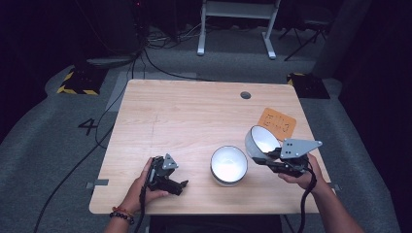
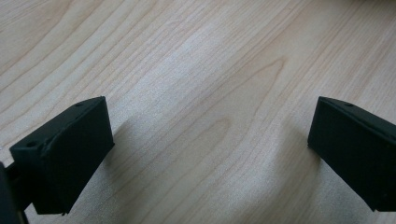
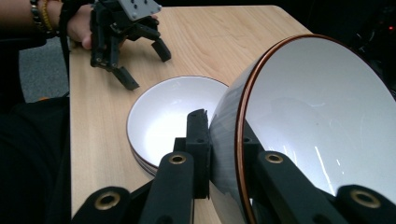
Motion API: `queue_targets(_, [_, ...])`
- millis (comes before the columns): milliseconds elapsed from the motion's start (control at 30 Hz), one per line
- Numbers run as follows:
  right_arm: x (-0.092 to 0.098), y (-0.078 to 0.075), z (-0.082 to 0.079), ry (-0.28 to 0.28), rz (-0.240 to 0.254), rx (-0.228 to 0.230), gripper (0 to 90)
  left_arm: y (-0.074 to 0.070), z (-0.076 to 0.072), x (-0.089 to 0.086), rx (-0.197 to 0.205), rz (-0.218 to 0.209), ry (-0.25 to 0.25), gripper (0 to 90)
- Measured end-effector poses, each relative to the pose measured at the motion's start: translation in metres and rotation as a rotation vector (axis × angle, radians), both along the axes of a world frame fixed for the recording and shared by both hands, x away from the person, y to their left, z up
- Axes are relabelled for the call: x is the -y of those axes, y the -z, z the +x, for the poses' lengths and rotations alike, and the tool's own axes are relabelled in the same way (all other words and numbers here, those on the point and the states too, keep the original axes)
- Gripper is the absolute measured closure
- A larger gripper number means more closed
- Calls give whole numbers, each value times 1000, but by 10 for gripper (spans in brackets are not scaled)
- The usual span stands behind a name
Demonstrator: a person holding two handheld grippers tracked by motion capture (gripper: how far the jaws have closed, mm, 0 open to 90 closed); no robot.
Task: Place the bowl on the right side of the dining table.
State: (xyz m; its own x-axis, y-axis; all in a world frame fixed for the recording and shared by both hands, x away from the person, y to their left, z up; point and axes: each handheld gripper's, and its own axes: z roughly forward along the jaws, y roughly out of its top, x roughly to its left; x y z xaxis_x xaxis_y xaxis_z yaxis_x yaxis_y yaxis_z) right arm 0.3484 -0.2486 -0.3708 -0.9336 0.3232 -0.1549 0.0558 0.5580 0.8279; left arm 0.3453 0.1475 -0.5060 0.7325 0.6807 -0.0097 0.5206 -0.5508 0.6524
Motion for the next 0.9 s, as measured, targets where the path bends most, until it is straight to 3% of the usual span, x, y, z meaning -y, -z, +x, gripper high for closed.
queue_targets(400, [17, 0, 9, 69, 6, 12, 817, 0, 0, 0, 0, 0, 0, 1])
queue_targets(900, [40, 7, 27, 182, 1, -5, 817, 0, 0, 0, -2, -2, 1, 2])
